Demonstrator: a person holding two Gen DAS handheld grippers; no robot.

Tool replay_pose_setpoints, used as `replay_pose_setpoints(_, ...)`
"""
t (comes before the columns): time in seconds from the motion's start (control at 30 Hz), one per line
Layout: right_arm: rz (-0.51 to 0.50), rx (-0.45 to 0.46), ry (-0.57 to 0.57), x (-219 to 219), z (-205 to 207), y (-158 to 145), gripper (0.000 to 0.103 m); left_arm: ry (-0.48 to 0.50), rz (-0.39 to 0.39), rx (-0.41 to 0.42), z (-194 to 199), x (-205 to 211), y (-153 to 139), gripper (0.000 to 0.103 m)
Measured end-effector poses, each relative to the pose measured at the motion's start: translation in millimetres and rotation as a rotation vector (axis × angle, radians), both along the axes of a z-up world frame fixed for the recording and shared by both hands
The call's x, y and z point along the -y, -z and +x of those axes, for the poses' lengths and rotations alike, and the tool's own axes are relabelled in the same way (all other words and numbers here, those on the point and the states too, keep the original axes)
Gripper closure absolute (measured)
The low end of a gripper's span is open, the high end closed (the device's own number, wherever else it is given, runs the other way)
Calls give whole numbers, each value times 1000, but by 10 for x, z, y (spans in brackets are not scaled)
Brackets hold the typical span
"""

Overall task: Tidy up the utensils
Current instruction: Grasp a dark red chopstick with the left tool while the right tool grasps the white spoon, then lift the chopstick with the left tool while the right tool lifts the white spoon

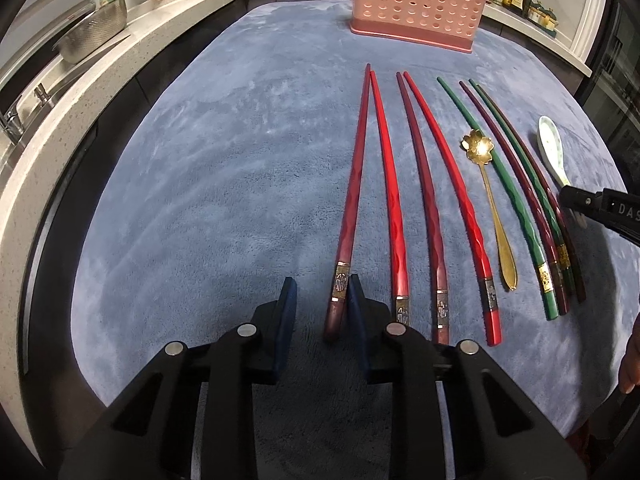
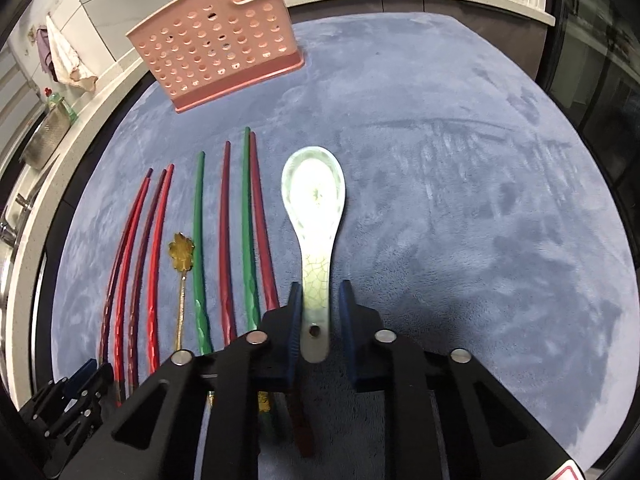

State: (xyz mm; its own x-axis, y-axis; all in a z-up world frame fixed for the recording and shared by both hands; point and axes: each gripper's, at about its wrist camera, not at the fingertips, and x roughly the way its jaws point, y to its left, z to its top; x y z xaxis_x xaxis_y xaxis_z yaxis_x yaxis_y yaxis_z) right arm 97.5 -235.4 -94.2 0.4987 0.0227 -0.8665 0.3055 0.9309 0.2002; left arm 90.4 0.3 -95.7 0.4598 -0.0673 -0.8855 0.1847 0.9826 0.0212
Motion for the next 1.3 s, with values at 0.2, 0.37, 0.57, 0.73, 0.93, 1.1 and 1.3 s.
replay_pose_setpoints(0.2,18,19,0,29,8,41,89,1,5,9,-4,21,5,78)
replay_pose_setpoints(0.37,32,29,7,61,-35,26,90,3,-4,4,1,7,3,78)
replay_pose_setpoints(0.57,16,39,2,71,-107,-78,91,27,-19,-2,3,-6,-57,91)
replay_pose_setpoints(0.73,-3,61,3,76,-212,-203,91,45,-46,13,-62,-27,-173,94)
replay_pose_setpoints(0.93,-24,95,4,61,-350,-378,91,44,-77,70,-137,-84,-445,95)
replay_pose_setpoints(1.1,-33,127,1,55,-408,-543,91,37,-117,125,-153,-157,-725,96)
replay_pose_setpoints(1.3,-40,152,-8,24,-418,-672,91,27,-145,173,-54,-228,-1001,96)
